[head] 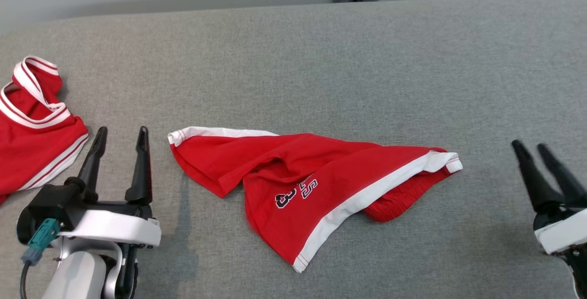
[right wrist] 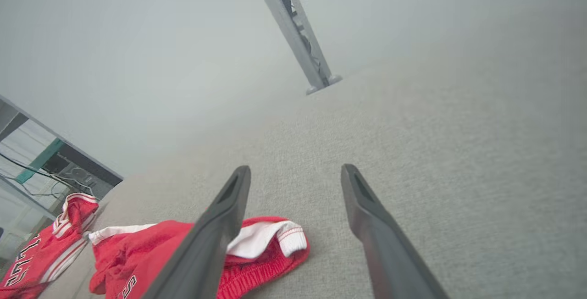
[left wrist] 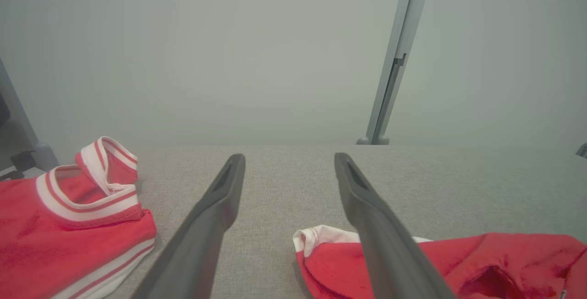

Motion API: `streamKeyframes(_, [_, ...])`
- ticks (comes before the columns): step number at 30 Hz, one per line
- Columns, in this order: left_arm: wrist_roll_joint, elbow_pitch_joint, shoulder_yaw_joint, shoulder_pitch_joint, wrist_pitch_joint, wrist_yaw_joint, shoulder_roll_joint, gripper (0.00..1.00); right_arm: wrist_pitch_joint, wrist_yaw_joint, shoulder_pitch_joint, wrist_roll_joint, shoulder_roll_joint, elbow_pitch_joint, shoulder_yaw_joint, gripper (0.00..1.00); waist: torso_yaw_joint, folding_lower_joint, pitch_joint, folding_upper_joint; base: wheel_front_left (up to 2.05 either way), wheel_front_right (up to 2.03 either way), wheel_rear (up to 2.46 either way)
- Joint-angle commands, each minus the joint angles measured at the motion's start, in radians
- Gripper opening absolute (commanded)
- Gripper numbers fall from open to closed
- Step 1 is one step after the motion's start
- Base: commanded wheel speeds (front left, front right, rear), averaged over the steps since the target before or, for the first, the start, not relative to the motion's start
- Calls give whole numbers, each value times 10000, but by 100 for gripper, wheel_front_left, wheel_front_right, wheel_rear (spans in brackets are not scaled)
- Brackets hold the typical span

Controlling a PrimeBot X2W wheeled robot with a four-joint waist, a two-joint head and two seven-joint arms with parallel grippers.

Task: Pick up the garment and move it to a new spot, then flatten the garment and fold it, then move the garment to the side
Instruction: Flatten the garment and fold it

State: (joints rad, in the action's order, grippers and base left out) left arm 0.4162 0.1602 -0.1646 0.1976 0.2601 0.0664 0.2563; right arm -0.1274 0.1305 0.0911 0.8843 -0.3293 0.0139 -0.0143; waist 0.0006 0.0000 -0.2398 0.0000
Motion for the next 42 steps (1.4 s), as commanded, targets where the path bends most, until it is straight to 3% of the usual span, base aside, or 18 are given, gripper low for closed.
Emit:
streamKeyframes(1, [50, -48, 74, -75, 36, 68, 65, 100, 234, 5, 1, -227, -22, -35, 31, 100, -66, 0, 124, 0, 0, 0, 0])
streamKeyframes(8, [67, -357, 312, -498, -95, 520, 152, 100, 2386, 3, 311, -2797, 529, -470, 322, 100, -65, 0, 592, 0, 0, 0, 0])
streamKeyframes(14, [-18, -512, 168, -878, -201, 675, 101, 100, 2523, 3, 160, -5302, 1401, -469, 422, 100, 32, 0, 1014, 0, 0, 0, 0])
streamKeyframes(17, [-34, -543, 54, -1099, -213, 741, 24, 100, 2490, 3, -51, -5934, 1759, -368, 409, 100, 95, 0, 1256, 0, 0, 0, 0])
streamKeyframes(22, [-61, -477, -162, -1463, -274, 748, -36, 100, 2356, 3, -421, -6307, 2075, -197, 413, 100, 149, 0, 1681, 0, 0, 0, 0])
streamKeyframes(42, [-33, -153, -458, -2067, -242, 601, 196, 100, 1965, 3, -1155, -7003, 2300, -155, 371, 100, 198, 0, 2634, 0, 0, 0, 0])
